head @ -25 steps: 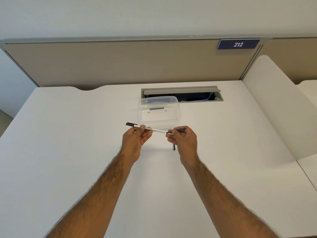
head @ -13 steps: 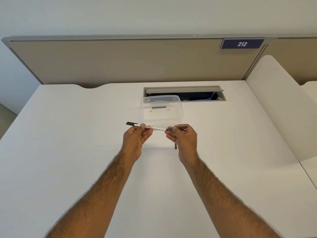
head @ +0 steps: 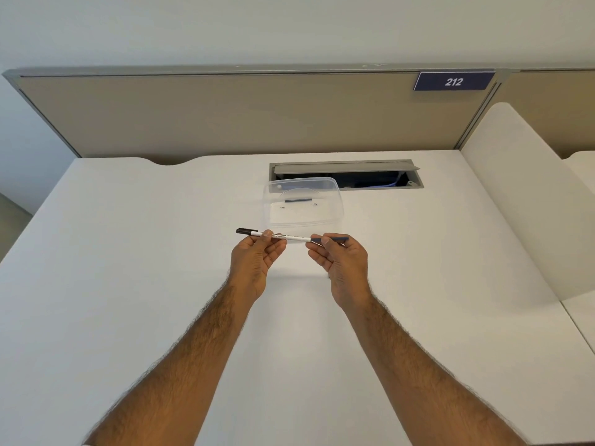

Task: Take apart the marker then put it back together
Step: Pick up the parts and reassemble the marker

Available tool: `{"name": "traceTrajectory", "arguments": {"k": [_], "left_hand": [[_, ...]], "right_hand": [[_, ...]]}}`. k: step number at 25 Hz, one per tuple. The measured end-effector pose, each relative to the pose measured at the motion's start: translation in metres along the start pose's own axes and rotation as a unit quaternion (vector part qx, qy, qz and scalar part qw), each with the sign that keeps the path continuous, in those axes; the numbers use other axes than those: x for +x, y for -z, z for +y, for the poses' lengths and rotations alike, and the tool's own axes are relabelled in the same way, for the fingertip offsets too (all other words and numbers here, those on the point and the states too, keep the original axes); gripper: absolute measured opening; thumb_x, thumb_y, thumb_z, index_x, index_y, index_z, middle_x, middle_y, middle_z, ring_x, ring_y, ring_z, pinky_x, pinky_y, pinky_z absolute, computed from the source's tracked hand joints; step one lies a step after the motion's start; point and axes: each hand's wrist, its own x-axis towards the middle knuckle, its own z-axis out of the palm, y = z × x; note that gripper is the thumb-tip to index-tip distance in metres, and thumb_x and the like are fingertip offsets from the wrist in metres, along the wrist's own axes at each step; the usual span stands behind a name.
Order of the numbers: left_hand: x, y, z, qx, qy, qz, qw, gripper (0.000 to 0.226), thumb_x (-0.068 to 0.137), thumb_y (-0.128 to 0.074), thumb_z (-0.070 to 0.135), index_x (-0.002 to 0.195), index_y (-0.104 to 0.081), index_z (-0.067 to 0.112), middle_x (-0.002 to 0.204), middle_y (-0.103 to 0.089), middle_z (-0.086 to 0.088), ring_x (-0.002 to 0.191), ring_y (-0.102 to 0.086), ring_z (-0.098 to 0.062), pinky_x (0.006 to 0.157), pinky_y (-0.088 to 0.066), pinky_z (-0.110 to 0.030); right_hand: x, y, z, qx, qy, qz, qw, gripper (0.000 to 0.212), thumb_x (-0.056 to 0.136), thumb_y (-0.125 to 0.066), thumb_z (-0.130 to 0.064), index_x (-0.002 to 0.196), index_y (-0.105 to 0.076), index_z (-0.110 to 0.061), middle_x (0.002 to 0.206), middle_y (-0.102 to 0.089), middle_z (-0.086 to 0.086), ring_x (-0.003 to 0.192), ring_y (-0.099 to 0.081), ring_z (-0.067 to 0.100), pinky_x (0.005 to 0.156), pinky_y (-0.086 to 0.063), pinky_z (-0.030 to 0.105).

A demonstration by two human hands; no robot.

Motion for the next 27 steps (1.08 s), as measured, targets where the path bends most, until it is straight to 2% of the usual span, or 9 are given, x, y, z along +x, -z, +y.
{"name": "traceTrajectory", "arguments": {"k": [10,16,18,20,21,22,23,25,27], "left_hand": [[0.000,0.002,-0.005,-0.026,0.024,-0.025,0.999,0.011,0.095,-0.065,0.007,0.100,-0.066,-0.002,0.086,-0.078,-0.015,0.083,-0.077,-0.026,0.071,-0.061,-0.028],[-0.003,0.002,-0.006,-0.015,0.020,-0.028,0.999,0.011,0.096,-0.065,0.010,0.100,-0.067,-0.001,0.084,-0.077,-0.014,0.082,-0.077,-0.025,0.071,-0.061,-0.028],[-0.007,0.003,-0.004,0.032,0.028,-0.023,0.999,0.019,0.095,-0.067,0.017,0.100,-0.069,-0.001,0.084,-0.077,-0.014,0.078,-0.077,-0.025,0.068,-0.061,-0.028],[-0.013,0.002,-0.001,0.185,-0.001,-0.027,0.982,0.032,0.092,-0.071,0.035,0.091,-0.072,0.004,0.078,-0.076,-0.012,0.067,-0.074,-0.022,0.059,-0.059,-0.028],[-0.015,0.002,-0.001,0.297,-0.051,-0.027,0.953,0.036,0.090,-0.071,0.044,0.083,-0.071,0.009,0.072,-0.074,-0.008,0.060,-0.070,-0.019,0.054,-0.055,-0.030],[-0.016,0.003,-0.001,0.414,-0.125,-0.018,0.901,0.037,0.088,-0.070,0.049,0.076,-0.068,0.014,0.066,-0.070,-0.003,0.056,-0.065,-0.017,0.051,-0.051,-0.030],[-0.019,0.004,0.000,0.519,-0.211,-0.001,0.829,0.035,0.088,-0.068,0.052,0.075,-0.064,0.020,0.066,-0.066,0.002,0.058,-0.060,-0.016,0.052,-0.048,-0.030],[-0.022,0.003,0.003,0.636,-0.363,0.003,0.682,0.019,0.092,-0.066,0.047,0.093,-0.067,0.028,0.085,-0.064,0.010,0.079,-0.057,-0.014,0.068,-0.047,-0.029],[-0.017,0.000,0.004,0.685,-0.394,-0.055,0.610,0.028,0.096,-0.063,0.038,0.120,-0.067,0.025,0.106,-0.066,0.003,0.097,-0.056,-0.019,0.085,-0.044,-0.034]], "right_hand": [[0.000,-0.003,0.005,0.041,-0.039,-0.025,0.998,0.010,0.090,-0.067,0.003,0.099,-0.071,-0.002,0.099,-0.075,0.022,0.091,-0.075,0.038,0.075,-0.061,0.036],[-0.002,-0.005,0.006,0.035,-0.043,-0.034,0.998,0.017,0.091,-0.066,0.002,0.108,-0.070,0.004,0.100,-0.073,0.023,0.089,-0.074,0.033,0.077,-0.061,0.035],[-0.002,-0.005,0.004,0.024,-0.036,-0.033,0.998,0.018,0.092,-0.065,0.003,0.109,-0.069,0.007,0.098,-0.072,0.024,0.088,-0.073,0.032,0.079,-0.062,0.035],[0.000,-0.006,0.001,0.002,-0.025,-0.023,0.999,0.019,0.092,-0.065,0.003,0.110,-0.067,0.009,0.096,-0.070,0.023,0.086,-0.073,0.030,0.081,-0.061,0.035],[0.001,-0.006,-0.001,-0.016,-0.018,-0.017,1.000,0.018,0.093,-0.065,0.002,0.109,-0.067,0.009,0.096,-0.070,0.023,0.086,-0.072,0.029,0.081,-0.061,0.035],[0.002,-0.006,-0.002,-0.035,-0.011,-0.012,0.999,0.017,0.093,-0.065,0.002,0.108,-0.067,0.009,0.095,-0.070,0.022,0.086,-0.072,0.029,0.081,-0.061,0.035],[0.003,-0.006,-0.003,-0.050,-0.006,-0.008,0.999,0.016,0.092,-0.065,0.001,0.107,-0.068,0.008,0.095,-0.070,0.021,0.085,-0.072,0.028,0.081,-0.061,0.036],[0.005,-0.006,-0.005,-0.074,0.000,-0.005,0.997,0.014,0.092,-0.066,0.000,0.105,-0.070,0.005,0.093,-0.071,0.019,0.084,-0.072,0.027,0.080,-0.061,0.035],[0.005,-0.006,-0.005,-0.095,0.005,-0.007,0.995,0.013,0.091,-0.067,-0.001,0.104,-0.071,0.003,0.092,-0.073,0.018,0.082,-0.072,0.026,0.077,-0.060,0.034]]}}
